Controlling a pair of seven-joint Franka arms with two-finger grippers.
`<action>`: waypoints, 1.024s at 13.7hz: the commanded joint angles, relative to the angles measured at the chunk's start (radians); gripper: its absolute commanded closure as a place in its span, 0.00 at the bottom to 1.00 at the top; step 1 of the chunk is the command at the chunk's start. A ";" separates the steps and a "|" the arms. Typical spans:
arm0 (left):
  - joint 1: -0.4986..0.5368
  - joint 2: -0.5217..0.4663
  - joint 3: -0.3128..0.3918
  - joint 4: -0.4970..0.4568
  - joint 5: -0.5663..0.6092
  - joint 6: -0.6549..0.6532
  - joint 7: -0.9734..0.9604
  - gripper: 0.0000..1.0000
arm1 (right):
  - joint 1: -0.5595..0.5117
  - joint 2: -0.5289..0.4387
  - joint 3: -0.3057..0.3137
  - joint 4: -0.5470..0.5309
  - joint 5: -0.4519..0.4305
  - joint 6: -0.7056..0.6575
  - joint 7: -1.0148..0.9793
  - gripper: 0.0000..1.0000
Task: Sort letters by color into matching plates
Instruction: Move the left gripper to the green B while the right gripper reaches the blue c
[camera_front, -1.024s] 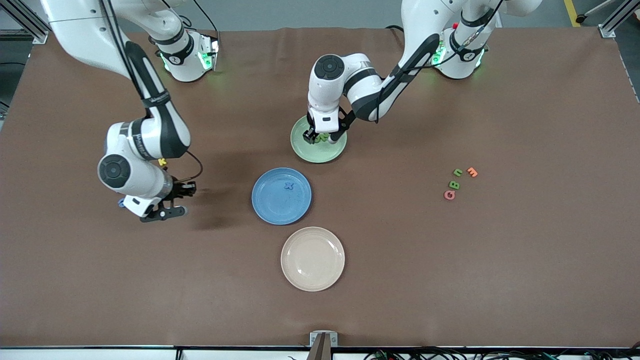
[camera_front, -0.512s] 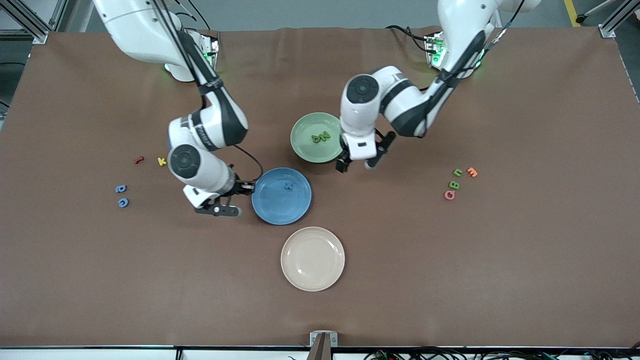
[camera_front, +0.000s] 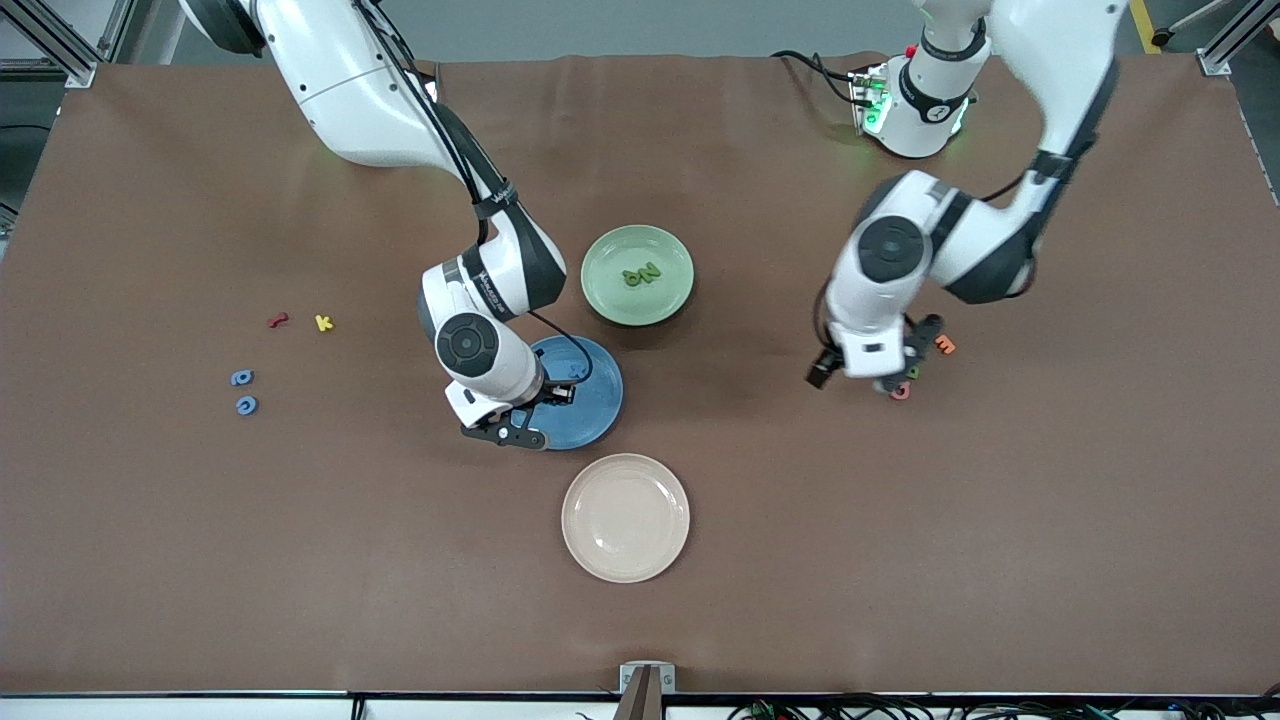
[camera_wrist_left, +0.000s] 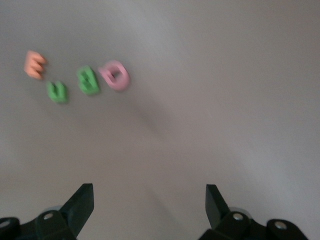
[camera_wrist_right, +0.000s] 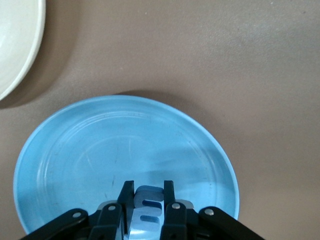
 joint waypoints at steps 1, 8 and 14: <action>0.106 -0.043 -0.015 -0.065 0.011 0.007 -0.001 0.01 | 0.000 0.007 -0.005 0.023 0.016 -0.014 0.002 0.81; 0.252 -0.030 -0.015 -0.148 0.040 0.033 0.409 0.12 | -0.015 -0.049 -0.013 0.018 0.010 -0.169 -0.003 0.00; 0.251 -0.012 -0.015 -0.151 0.042 0.062 0.946 0.11 | -0.144 -0.190 -0.014 0.012 -0.045 -0.359 -0.105 0.00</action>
